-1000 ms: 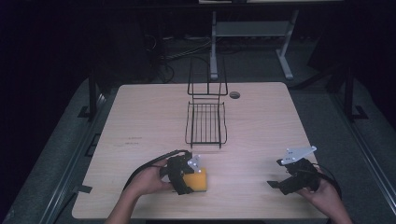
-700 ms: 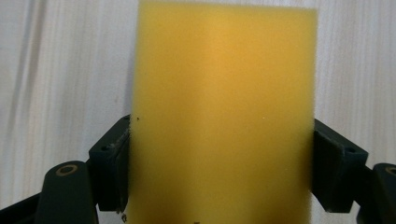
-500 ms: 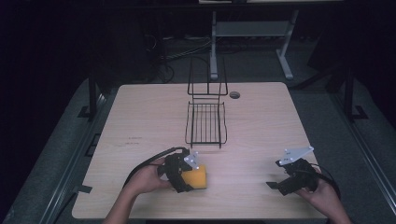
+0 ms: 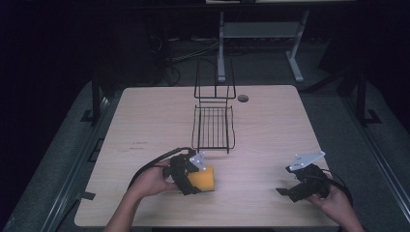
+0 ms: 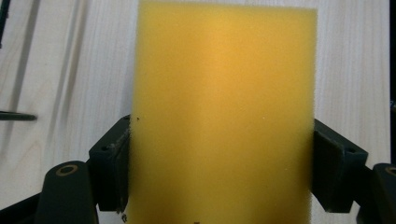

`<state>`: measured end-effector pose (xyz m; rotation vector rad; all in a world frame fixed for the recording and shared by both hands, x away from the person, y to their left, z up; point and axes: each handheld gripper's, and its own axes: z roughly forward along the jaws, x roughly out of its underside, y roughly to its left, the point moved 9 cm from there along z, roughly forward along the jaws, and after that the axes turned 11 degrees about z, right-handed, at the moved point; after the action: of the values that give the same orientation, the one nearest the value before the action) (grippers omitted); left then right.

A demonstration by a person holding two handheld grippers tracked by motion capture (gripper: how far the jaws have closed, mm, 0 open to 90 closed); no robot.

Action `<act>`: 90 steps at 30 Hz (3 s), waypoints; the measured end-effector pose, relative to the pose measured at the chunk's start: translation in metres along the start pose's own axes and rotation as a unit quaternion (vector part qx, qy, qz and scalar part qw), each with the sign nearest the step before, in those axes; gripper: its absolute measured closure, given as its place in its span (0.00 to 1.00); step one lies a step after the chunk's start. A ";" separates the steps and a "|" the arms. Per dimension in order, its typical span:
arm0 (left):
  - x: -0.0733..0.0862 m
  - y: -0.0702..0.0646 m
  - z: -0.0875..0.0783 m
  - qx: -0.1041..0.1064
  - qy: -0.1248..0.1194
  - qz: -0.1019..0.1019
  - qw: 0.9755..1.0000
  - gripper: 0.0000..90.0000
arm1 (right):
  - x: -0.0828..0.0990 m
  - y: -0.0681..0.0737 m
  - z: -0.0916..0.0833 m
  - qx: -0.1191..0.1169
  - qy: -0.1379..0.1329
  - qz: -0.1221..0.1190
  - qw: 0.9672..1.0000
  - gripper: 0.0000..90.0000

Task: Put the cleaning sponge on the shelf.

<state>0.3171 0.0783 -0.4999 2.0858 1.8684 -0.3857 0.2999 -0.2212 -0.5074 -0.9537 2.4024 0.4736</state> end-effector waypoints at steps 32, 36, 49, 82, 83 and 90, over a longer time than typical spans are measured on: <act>-0.021 0.035 -0.027 -0.013 -0.001 0.006 1.000 0.24 | 0.005 -0.001 0.001 -0.011 0.007 0.006 1.000 0.15; -0.022 0.039 -0.029 -0.012 0.003 0.005 1.000 0.24 | 0.006 -0.001 0.001 -0.012 0.007 0.007 1.000 0.15; -0.022 0.051 -0.029 -0.007 -0.007 -0.005 1.000 0.24 | 0.007 -0.002 0.001 -0.011 0.007 0.006 1.000 0.15; -0.026 0.091 -0.027 -0.006 0.008 -0.009 1.000 0.24 | 0.007 -0.004 0.005 -0.010 0.013 0.009 1.000 0.15; -0.026 0.092 -0.026 -0.006 0.010 -0.008 1.000 0.24 | 0.007 -0.004 0.005 -0.010 0.014 0.010 1.000 0.15; -0.027 0.100 -0.021 -0.006 0.003 -0.007 1.000 0.24 | 0.007 -0.005 0.004 -0.011 0.013 0.012 1.000 0.15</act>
<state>0.4135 0.0521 -0.4646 2.0695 1.8860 -0.3704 0.3000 -0.2262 -0.5156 -0.9462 2.4389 0.5000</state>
